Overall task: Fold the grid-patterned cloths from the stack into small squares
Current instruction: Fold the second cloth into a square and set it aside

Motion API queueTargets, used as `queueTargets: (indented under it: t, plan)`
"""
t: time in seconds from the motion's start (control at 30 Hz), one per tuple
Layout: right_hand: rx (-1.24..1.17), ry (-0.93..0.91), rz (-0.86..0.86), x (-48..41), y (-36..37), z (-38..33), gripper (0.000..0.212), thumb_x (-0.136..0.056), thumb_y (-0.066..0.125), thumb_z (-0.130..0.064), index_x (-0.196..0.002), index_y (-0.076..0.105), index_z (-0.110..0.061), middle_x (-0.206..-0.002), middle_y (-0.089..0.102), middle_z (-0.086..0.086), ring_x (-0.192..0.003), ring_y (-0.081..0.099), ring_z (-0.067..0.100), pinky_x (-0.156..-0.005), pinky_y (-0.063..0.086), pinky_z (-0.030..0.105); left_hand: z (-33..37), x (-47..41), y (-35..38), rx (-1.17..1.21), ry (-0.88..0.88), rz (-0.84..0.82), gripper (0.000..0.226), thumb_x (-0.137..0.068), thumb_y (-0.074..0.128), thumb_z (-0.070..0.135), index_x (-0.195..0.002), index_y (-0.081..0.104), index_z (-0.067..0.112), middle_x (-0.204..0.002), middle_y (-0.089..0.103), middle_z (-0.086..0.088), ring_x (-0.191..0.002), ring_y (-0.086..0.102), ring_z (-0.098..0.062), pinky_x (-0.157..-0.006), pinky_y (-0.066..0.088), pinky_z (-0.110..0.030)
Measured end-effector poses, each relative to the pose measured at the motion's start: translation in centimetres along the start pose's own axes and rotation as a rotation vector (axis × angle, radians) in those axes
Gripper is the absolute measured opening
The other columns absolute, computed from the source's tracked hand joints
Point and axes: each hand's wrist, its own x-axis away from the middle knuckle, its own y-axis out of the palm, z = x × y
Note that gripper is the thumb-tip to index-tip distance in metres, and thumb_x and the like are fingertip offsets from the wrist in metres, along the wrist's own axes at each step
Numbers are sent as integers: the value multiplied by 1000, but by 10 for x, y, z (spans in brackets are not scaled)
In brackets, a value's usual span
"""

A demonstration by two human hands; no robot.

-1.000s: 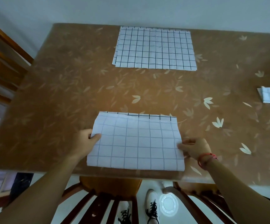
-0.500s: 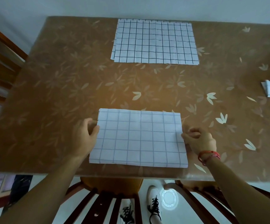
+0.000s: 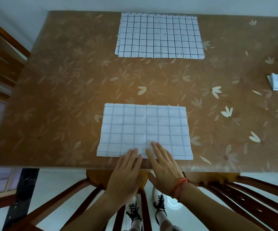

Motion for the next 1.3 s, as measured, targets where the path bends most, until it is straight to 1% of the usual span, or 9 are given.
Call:
queueTargets:
  t: [0.1, 0.27, 0.5, 0.67, 0.73, 0.83, 1.0, 1.17, 1.3]
  plan:
    - [36, 24, -79, -1, 9, -3, 72, -77, 61, -43, -140, 43, -12, -149, 36, 18, -138, 34, 35, -102, 44, 51, 3, 1, 4, 3, -31, -56, 61, -98, 29, 47, -144, 36, 7, -151, 37, -18, -141, 33, -31, -108, 38, -51]
    - [34, 13, -155, -2, 10, -9, 69, -81, 34, -48, -141, 42, -14, -150, 34, 19, -139, 32, 36, -105, 39, 53, 10, 2, -1, 17, -53, -33, 67, -89, 57, 43, -140, 34, 7, -144, 47, -18, -133, 45, -32, -103, 45, -49]
    - [29, 47, -163, -3, 8, -16, 73, -80, 27, -48, -141, 43, -11, -149, 35, 22, -138, 34, 37, -104, 37, 53, 1, -6, 0, -34, -44, -78, 62, -93, 30, 42, -140, 44, 4, -147, 43, -17, -138, 39, -29, -103, 43, -50]
    - [9, 25, -219, -4, 7, -15, 74, -90, 31, -46, -152, 7, -13, -158, -6, 20, -145, -7, 37, -117, 11, 55, -9, -10, 7, -21, 1, -93, 63, -98, 23, 45, -145, 35, 5, -152, 34, -16, -142, 30, -28, -106, 40, -51]
    - [14, 23, -237, -3, 6, -14, 77, -91, 37, -44, -153, 3, -14, -157, -12, 19, -145, -13, 36, -118, 4, 53, -12, -11, 7, -26, 13, -106, 66, -96, 27, 47, -147, 32, 6, -155, 29, -15, -144, 25, -28, -108, 38, -51]
    - [10, 24, -238, -3, 5, -14, 78, -85, 19, -49, -152, 3, -14, -158, -12, 19, -145, -13, 35, -116, 0, 51, -14, -9, 5, -46, 21, -102, 67, -98, 24, 48, -148, 32, 5, -156, 27, -15, -145, 23, -28, -110, 35, -51]
    - [-1, 5, -281, -4, 5, -16, 75, -91, 37, -36, -152, 1, -13, -157, -16, 18, -144, -17, 35, -118, 5, 54, -11, 4, 8, -31, 16, -120, 68, -102, 11, 50, -147, 32, 3, -155, 29, -17, -144, 26, -29, -110, 36, -49]
    - [-47, -34, -245, -4, 0, -25, 94, -70, 2, -53, -153, 3, -10, -157, -14, 19, -145, -16, 36, -118, 4, 54, -11, 5, 11, -4, -15, -119, 70, -101, 11, 51, -148, 28, 2, -156, 27, -16, -145, 23, -28, -112, 34, -48]
    - [-30, -44, -219, -3, 11, -31, 90, -79, 12, -59, -151, 18, -5, -157, 5, 22, -146, 3, 38, -115, 20, 55, -15, 6, 10, -34, 4, -121, 70, -96, 29, 50, -149, 25, 4, -156, 26, -15, -145, 23, -27, -111, 35, -50]
